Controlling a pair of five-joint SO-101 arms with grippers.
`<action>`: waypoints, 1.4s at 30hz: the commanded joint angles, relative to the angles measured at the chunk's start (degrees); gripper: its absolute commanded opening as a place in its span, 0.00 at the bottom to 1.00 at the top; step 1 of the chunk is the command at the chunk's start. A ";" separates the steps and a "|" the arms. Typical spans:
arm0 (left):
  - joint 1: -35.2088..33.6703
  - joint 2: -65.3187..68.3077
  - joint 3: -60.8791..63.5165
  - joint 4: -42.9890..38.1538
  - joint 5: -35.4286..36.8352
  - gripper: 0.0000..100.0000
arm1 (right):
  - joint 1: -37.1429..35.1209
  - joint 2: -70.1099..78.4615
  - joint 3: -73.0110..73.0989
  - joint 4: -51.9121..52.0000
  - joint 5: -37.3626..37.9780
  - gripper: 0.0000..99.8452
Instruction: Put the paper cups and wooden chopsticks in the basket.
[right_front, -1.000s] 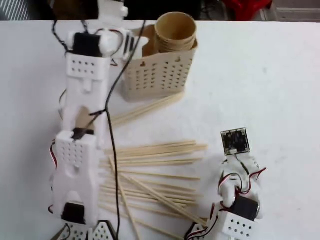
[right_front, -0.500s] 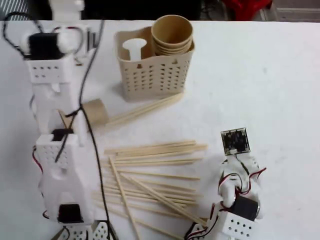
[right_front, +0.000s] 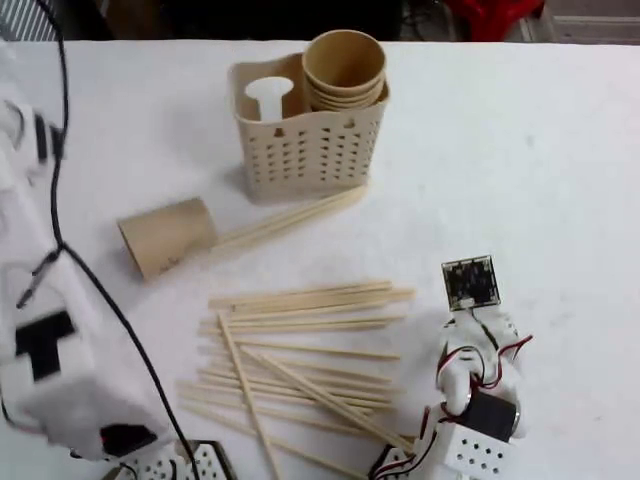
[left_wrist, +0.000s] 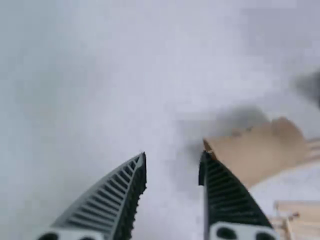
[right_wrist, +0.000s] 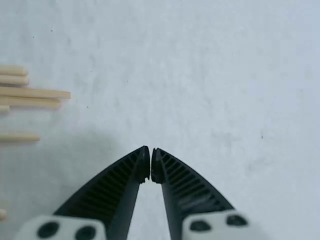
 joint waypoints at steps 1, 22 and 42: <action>-0.40 -15.52 25.49 -1.49 -4.66 0.27 | 0.48 -0.57 0.35 0.40 0.26 0.02; 9.36 -27.21 65.67 -33.14 3.34 0.27 | 0.48 -0.57 0.35 0.40 0.26 0.02; 18.07 -26.77 64.26 -44.40 7.91 0.27 | 0.48 -0.57 0.35 0.40 0.26 0.02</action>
